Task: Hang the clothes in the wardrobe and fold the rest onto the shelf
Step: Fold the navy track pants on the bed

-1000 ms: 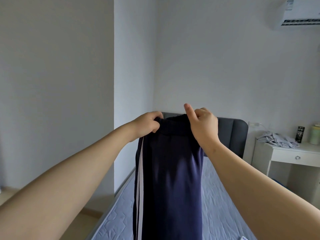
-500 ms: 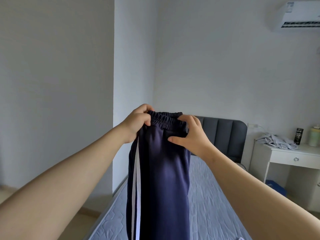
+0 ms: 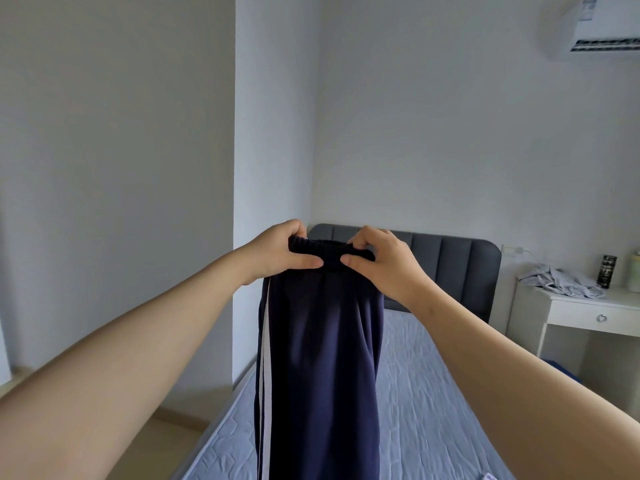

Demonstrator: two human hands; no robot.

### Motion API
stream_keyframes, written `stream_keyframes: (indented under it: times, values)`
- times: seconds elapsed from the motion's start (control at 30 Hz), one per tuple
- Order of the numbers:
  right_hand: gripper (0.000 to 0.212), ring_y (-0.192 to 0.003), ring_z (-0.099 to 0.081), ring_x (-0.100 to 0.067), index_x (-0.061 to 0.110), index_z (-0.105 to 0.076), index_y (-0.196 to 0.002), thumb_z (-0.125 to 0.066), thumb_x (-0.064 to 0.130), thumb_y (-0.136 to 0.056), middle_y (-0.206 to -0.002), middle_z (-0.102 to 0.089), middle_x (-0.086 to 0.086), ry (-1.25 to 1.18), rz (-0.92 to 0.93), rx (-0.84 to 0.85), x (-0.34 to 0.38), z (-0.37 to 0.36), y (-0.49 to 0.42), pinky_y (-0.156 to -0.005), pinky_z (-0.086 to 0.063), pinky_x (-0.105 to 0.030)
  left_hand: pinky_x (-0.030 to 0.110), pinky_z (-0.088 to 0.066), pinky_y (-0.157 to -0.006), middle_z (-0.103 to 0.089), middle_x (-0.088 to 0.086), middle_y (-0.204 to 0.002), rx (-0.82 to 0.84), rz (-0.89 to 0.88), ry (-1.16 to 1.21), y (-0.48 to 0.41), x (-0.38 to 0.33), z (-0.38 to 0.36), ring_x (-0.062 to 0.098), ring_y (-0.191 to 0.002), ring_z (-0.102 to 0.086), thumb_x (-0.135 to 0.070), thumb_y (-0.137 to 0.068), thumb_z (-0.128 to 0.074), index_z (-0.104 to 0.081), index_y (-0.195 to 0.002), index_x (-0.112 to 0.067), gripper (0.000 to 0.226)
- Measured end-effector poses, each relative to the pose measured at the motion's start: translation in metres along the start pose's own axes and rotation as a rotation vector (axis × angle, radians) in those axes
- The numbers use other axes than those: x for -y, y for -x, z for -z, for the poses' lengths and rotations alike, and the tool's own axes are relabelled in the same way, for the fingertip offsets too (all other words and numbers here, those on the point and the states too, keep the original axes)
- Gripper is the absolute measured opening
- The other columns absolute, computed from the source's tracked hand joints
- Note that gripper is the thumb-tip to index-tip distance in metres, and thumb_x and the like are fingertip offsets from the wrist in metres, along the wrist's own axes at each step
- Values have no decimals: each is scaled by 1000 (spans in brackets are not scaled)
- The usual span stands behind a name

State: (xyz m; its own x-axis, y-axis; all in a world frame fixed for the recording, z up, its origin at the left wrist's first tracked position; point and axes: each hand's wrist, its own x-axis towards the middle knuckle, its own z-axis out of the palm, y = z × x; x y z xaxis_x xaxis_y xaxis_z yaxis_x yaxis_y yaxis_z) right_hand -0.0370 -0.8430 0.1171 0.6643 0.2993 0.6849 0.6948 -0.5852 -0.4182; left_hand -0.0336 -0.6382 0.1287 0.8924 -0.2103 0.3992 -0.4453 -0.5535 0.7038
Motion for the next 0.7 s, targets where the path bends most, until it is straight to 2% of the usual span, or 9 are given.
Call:
stream_keyframes:
  times: [0.17, 0.27, 0.3, 0.33, 0.4, 0.47, 0.53, 0.63, 0.7]
  values:
    - [37, -63, -36, -6, 22, -34, -63, -59, 33, -89, -64, -42, 7, 142, 21, 0, 7, -1, 2, -59, -28, -17, 21, -41, -63, -51, -1, -74, 138, 31, 54, 7, -5, 6, 12, -67, -48, -13, -80, -72, -54, -81, -10, 18]
    - [21, -73, -48, -6, 21, -49, -81, -64, 34, -85, -79, -50, 11, -252, -152, -107, 8, -6, 7, -69, -44, -23, 30, -39, -69, -50, 10, -85, 108, 24, 231, 10, -4, 5, 22, -78, -46, -4, -83, -66, -46, -69, -14, 27]
    - [23, -82, -53, -5, 26, -50, -97, -67, 34, -83, -92, -51, 15, -465, -250, -63, 8, -4, 9, -77, -48, -27, 32, -38, -68, -49, 11, -89, 98, 23, 289, 10, -3, 4, 23, -80, -45, -3, -83, -64, -43, -66, -16, 30]
    - [38, -90, -56, -5, 30, -47, -112, -70, 31, -81, -102, -51, 19, -644, -354, 33, 6, -3, 11, -84, -49, -30, 31, -38, -65, -48, 12, -90, 85, 22, 342, 11, -3, 4, 24, -79, -45, -2, -84, -64, -42, -65, -17, 32]
    - [47, -98, -64, -13, 23, -52, -120, -73, 21, -78, -110, -64, 11, -770, -482, 294, 1, -1, 15, -89, -50, -34, 26, -40, -57, -50, 10, -87, 26, 9, 432, 11, -2, 5, 21, -71, -49, -2, -82, -65, -43, -68, -19, 31]
    - [31, -92, -70, -18, 14, -67, -105, -75, 11, -75, -98, -74, 1, -728, -515, 353, -5, -4, 18, -80, -55, -30, 23, -44, -56, -58, 0, -88, -64, 0, 470, 12, -2, 3, 13, -70, -55, -3, -79, -69, -50, -82, -23, 28]
    - [18, -81, -71, -17, 14, -71, -89, -75, 6, -73, -86, -75, -1, -709, -545, 185, -8, -9, 18, -67, -56, -25, 21, -51, -67, -63, -3, -97, -63, 52, 503, 13, 7, -1, 11, -79, -63, -3, -76, -71, -51, -103, -30, 44]
    - [16, -73, -71, -11, 14, -70, -84, -75, 4, -73, -81, -75, 1, -734, -536, 96, -17, -12, 20, -58, -54, -18, 21, -52, -75, -69, 0, -100, 221, 273, 423, 20, 20, -10, 13, -90, -66, -3, -77, -70, -60, -107, -22, 37]
    - [16, -72, -70, -8, 17, -71, -83, -76, 6, -74, -81, -74, 4, -672, -537, 142, -23, -13, 23, -56, -52, -14, 18, -47, -77, -70, -4, -100, 297, 416, 180, 23, 27, -11, 13, -97, -62, -10, -77, -73, -65, -103, -17, 28]
